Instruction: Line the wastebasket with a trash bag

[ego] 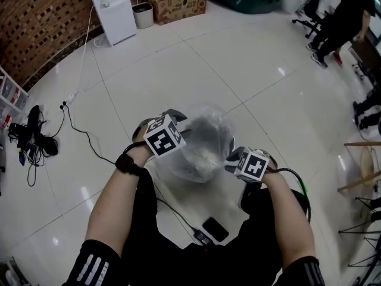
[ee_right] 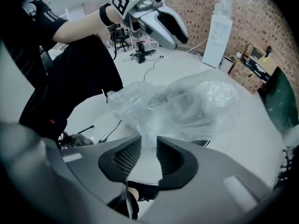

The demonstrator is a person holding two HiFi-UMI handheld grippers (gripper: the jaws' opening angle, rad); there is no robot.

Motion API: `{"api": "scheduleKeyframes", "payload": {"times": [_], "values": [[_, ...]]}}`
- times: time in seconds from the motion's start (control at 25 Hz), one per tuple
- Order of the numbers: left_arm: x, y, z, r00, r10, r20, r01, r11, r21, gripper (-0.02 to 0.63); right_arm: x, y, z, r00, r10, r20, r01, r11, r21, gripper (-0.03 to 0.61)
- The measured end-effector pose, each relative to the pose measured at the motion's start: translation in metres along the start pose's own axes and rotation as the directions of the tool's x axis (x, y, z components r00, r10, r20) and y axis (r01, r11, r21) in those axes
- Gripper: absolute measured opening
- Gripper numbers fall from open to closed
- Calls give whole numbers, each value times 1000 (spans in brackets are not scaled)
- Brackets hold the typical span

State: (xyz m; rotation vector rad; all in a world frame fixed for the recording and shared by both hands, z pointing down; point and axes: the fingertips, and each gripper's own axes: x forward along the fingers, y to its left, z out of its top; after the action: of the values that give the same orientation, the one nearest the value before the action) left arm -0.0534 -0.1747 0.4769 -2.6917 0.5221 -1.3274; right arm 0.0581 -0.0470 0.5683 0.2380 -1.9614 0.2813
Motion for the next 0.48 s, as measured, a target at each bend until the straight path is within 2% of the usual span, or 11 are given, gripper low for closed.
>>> {"api": "scheduleKeyframes", "payload": {"times": [0.08, 0.16, 0.24, 0.4, 0.48], "values": [[4, -2, 2, 1000, -6, -5, 6, 1000, -1, 155, -16, 4, -2, 1000, 17, 22, -17, 1000, 6, 129], [7, -3, 4, 1000, -9, -7, 9, 1000, -3, 155, -37, 1, 1, 997, -4, 73, 3, 1000, 11, 142], [12, -4, 4, 1000, -13, -16, 13, 1000, -3, 155, -63, -15, 12, 987, -73, 145, 70, 997, 23, 155], [25, -8, -6, 997, -39, -61, 39, 999, 2, 155, -100, -66, 46, 935, -246, 257, 243, 969, 45, 168], [27, -8, -7, 997, -39, -72, 40, 999, 4, 155, -106, -88, 63, 913, -294, 284, 294, 955, 44, 172]]}}
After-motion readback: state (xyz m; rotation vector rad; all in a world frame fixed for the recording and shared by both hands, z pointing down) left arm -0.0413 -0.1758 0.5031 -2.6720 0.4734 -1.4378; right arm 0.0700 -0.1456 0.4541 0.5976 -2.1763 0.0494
